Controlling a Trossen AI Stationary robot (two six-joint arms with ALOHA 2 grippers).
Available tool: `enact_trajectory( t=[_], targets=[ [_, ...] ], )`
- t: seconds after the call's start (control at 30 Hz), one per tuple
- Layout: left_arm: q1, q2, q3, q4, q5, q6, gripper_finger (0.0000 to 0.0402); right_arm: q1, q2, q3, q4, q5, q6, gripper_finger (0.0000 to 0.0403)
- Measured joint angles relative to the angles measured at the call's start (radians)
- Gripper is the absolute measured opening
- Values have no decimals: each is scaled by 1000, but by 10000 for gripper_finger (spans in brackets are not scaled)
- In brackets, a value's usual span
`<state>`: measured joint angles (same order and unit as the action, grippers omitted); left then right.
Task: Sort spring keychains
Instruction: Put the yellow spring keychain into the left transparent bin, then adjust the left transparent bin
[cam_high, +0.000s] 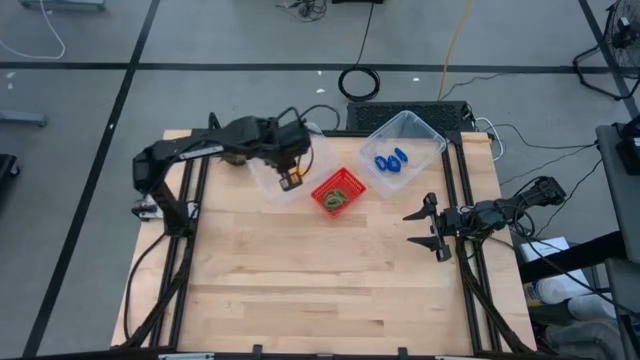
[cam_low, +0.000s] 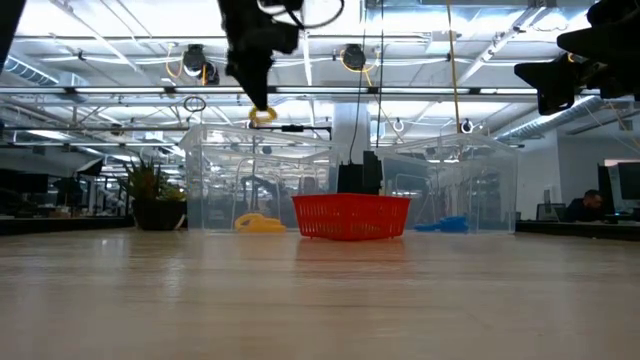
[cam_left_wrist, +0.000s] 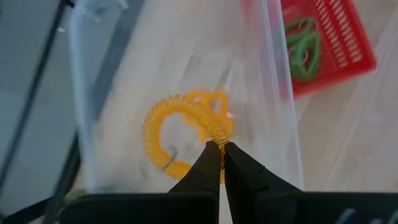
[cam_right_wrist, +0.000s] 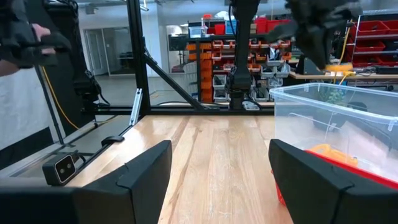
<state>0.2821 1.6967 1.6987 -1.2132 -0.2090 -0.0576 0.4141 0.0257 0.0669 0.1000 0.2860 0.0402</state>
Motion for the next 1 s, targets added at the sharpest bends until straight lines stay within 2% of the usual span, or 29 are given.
enact_trajectory(
  t=[0.17,0.47,0.7,0.8,1.0],
  targets=[
    [45,88,0,60,69,12,4,0,0,0,0,0,0,256],
    [86,192,-13,117,74,20,4,0,0,0,0,0,0,256],
    [115,215,-93,161,83,18,6,0,0,0,0,0,0,256],
    [119,215,-111,172,110,-4,33,0,0,0,0,0,0,256],
    [119,213,-112,172,113,-30,119,0,0,0,0,0,0,256]
  ],
)
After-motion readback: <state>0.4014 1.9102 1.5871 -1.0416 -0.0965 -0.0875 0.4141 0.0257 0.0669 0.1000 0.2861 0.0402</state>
